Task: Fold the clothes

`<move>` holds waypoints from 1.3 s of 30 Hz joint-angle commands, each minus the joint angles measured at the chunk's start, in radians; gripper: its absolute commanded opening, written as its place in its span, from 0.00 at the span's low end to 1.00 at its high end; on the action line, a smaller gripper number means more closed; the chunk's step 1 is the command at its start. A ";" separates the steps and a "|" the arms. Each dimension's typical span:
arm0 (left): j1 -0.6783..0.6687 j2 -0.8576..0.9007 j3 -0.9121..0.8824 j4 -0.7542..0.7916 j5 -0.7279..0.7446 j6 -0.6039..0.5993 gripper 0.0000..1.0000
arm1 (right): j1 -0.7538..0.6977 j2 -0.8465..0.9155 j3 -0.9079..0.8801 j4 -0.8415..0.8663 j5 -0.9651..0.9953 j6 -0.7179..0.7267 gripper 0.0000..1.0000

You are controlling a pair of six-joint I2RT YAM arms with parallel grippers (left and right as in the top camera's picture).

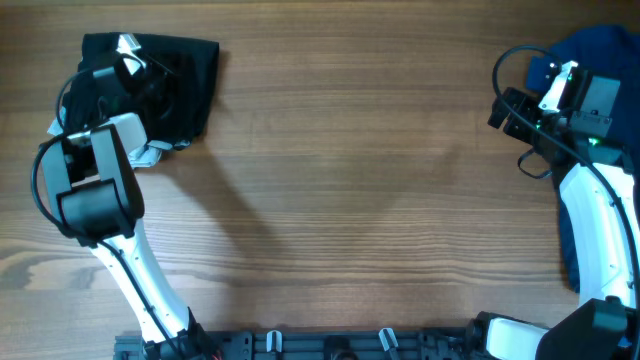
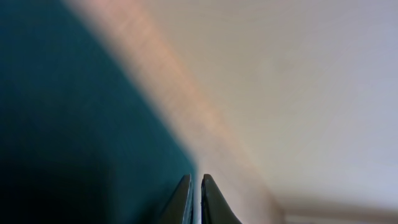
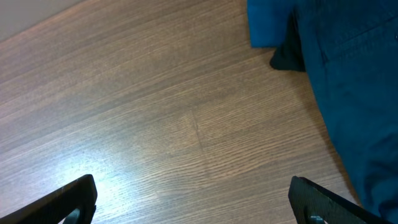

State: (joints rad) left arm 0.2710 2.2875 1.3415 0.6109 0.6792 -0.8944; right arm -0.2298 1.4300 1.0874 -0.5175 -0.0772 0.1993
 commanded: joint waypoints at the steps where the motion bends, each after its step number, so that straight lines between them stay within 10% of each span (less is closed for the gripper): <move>1: 0.084 -0.050 0.031 0.137 0.100 -0.153 0.06 | 0.000 -0.011 -0.001 0.001 0.014 -0.015 1.00; 9: 0.242 -0.087 0.063 0.049 0.089 -0.201 0.07 | 0.000 -0.011 -0.001 0.001 0.014 -0.015 1.00; 21: 0.287 -0.082 0.062 -0.432 -0.113 0.238 0.07 | 0.000 -0.011 -0.001 0.001 0.014 -0.015 1.00; 30: 0.278 -0.206 0.067 -0.250 0.133 0.077 0.04 | 0.000 -0.011 -0.001 0.001 0.014 -0.015 1.00; 39: 0.103 -0.538 0.067 -0.460 0.077 0.075 0.04 | 0.000 -0.011 -0.001 0.001 0.014 -0.016 1.00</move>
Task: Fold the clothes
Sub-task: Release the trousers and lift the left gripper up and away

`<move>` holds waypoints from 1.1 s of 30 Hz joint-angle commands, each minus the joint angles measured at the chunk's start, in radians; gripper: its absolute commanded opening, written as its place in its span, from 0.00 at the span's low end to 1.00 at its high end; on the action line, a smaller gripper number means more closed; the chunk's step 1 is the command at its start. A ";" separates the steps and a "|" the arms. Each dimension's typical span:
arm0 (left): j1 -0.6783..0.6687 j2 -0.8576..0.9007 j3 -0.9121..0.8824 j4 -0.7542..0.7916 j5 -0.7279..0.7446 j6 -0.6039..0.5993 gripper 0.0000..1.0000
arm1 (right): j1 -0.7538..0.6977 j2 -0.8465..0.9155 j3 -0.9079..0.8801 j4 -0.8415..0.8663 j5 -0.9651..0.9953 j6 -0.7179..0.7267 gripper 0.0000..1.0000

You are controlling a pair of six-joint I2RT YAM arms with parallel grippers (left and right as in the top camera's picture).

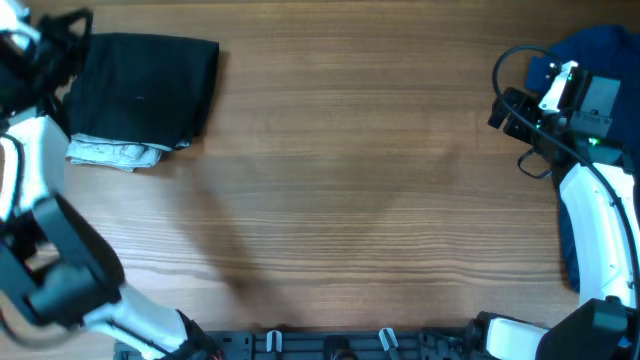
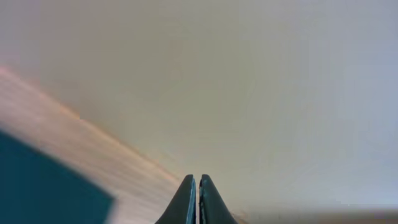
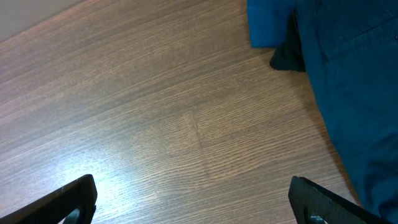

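A folded black garment (image 1: 145,85) lies at the far left of the table on top of a folded white patterned one (image 1: 115,152). My left gripper (image 1: 22,28) is at the table's far left corner, just left of that stack, shut and empty; in its wrist view the fingertips (image 2: 186,198) press together, with a dark cloth corner (image 2: 43,186) at lower left. A heap of blue clothes (image 1: 600,60) lies at the far right. My right gripper (image 1: 505,110) stands open over bare wood beside the heap, and the blue cloth (image 3: 348,74) fills its wrist view's right side.
The wooden table (image 1: 350,180) runs between the stack and the heap. A black cable (image 1: 520,60) loops off the right arm near the blue heap. The arm bases and a rail (image 1: 330,345) sit along the near edge.
My left gripper was over the black garment's upper left part; now it is off to the left at the table corner, still shut. The black garment lies flat and uncovered. The right arm has not moved.
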State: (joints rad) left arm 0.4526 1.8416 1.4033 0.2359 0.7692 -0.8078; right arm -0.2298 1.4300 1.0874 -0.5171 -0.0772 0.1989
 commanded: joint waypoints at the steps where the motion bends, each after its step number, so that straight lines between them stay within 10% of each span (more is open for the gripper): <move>1: -0.107 -0.111 0.005 -0.129 -0.028 -0.012 0.04 | 0.000 -0.011 -0.001 0.000 0.014 -0.015 1.00; 18: -0.518 -0.118 0.005 -0.593 -0.452 0.207 0.19 | 0.000 -0.011 -0.001 0.000 0.014 -0.015 1.00; 20: -0.552 -0.118 0.005 -0.624 -0.520 0.207 0.34 | 0.000 -0.011 -0.001 0.000 0.014 -0.015 1.00; 24: -0.586 -0.118 0.005 -0.663 -0.558 0.206 0.98 | 0.000 -0.011 -0.001 0.000 0.014 -0.015 1.00; 33: -0.593 -0.117 0.005 -0.678 -0.558 0.206 1.00 | 0.000 -0.011 -0.001 0.000 0.014 -0.015 1.00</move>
